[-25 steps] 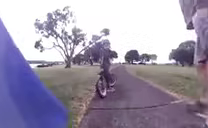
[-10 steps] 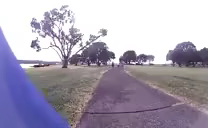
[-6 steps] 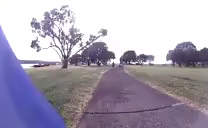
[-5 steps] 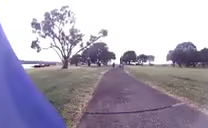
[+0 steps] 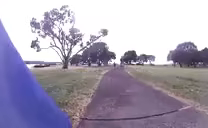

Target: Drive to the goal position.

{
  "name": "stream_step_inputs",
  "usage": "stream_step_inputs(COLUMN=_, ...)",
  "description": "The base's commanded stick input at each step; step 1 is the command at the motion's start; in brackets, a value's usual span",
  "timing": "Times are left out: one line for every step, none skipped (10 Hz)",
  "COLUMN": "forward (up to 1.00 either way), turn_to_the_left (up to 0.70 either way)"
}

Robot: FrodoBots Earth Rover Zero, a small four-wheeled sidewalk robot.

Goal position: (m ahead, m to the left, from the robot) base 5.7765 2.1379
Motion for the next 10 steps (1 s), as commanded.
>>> stream_step_inputs(forward=0.70, turn_to_the_left=-0.14)
stream_step_inputs(forward=0.70, turn_to_the_left=-0.14)
stream_step_inputs(forward=0.70, turn_to_the_left=-0.14)
stream_step_inputs(forward=0.70, turn_to_the_left=-0.14)
stream_step_inputs(forward=0.70, turn_to_the_left=-0.14)
stream_step_inputs(forward=0.70, turn_to_the_left=-0.14)
stream_step_inputs(forward=0.70, turn_to_the_left=-0.13)
stream_step_inputs(forward=0.70, turn_to_the_left=-0.10)
stream_step_inputs(forward=0.70, turn_to_the_left=-0.06)
stream_step_inputs(forward=0.70, turn_to_the_left=-0.03)
